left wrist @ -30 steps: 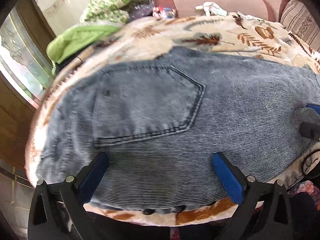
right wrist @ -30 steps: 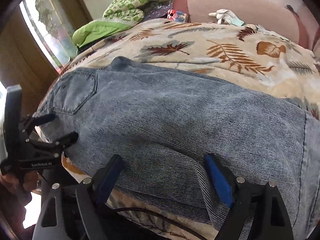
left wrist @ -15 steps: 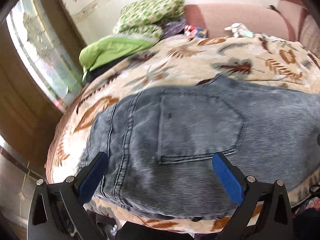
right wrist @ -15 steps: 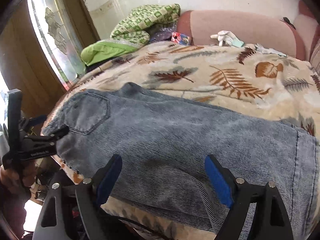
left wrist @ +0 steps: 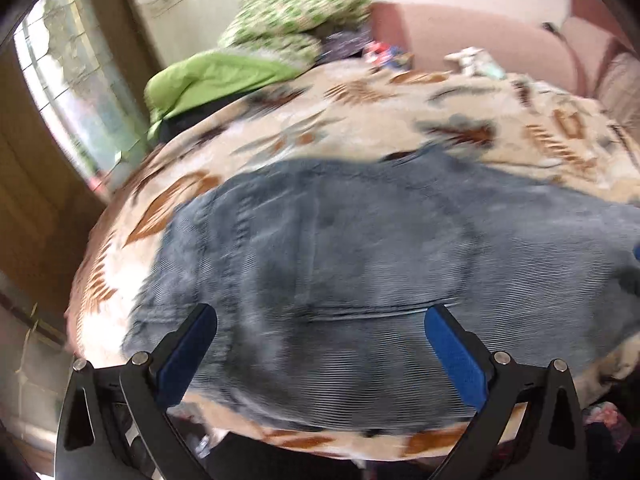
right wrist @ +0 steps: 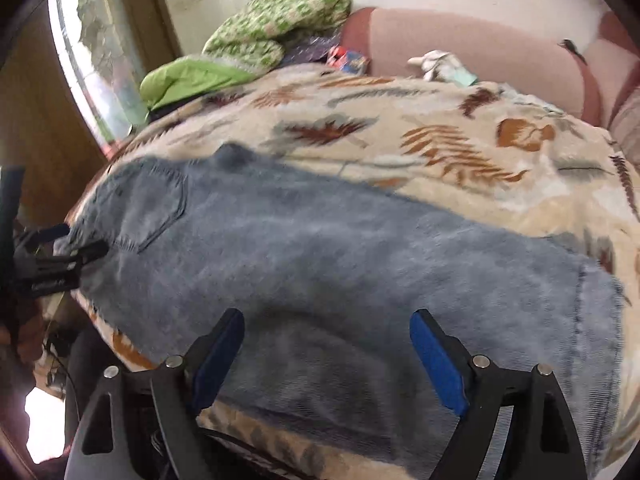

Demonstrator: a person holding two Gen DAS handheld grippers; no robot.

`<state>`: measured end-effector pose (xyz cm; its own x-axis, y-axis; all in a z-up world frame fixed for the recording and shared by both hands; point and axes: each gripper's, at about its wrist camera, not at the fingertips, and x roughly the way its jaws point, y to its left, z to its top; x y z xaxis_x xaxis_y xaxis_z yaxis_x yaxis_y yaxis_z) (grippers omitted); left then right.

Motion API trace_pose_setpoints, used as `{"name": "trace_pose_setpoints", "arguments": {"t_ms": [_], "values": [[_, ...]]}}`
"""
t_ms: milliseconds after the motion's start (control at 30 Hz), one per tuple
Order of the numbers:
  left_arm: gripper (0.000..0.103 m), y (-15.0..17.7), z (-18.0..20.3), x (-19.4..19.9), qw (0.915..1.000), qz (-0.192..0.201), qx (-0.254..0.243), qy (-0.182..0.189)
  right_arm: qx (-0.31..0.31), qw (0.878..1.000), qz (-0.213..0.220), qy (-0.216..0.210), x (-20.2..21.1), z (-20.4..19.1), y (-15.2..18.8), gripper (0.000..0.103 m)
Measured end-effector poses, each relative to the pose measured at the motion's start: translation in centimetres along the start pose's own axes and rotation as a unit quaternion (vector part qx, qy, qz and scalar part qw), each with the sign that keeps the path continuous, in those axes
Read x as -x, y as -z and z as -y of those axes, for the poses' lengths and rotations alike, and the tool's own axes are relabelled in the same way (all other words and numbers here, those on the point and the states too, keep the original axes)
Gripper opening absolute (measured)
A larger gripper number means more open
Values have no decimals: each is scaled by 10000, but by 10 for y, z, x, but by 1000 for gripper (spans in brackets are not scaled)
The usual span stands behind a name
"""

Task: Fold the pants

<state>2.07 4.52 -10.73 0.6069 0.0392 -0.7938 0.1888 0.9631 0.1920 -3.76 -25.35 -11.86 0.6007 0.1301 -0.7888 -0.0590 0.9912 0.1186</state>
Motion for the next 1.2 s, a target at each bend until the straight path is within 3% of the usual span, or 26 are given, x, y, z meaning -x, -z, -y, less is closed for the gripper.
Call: {"name": "trace_pose_setpoints", "arguments": {"t_ms": [200, 400, 600, 800, 1100, 1200], "values": [[103, -15, 55, 6, 9952, -53, -536, 814, -869, 9942, 298, 552, 19, 50, -9, 87], [103, -29, 102, -17, 9903, -614, -582, 1102, -1493, 9847, 222, 869, 32, 94, 0, 87], [103, -18, 133, -34, 9890, -861, -843, 863, -1988, 9782, -248, 539, 22, 124, 16, 87], [103, -18, 130, -34, 9876, -991, -802, 918, -1892, 9797, -311, 576, 23, 119, 20, 86], [103, -32, 139, -40, 9843, -1418, -781, 700, -2388, 9707, -262, 9, 29, 136, 24, 87], [103, -40, 142, -29, 9877, -1193, -826, 586, -2393, 9706, -274, -43, 30, 136, 24, 86]]}}
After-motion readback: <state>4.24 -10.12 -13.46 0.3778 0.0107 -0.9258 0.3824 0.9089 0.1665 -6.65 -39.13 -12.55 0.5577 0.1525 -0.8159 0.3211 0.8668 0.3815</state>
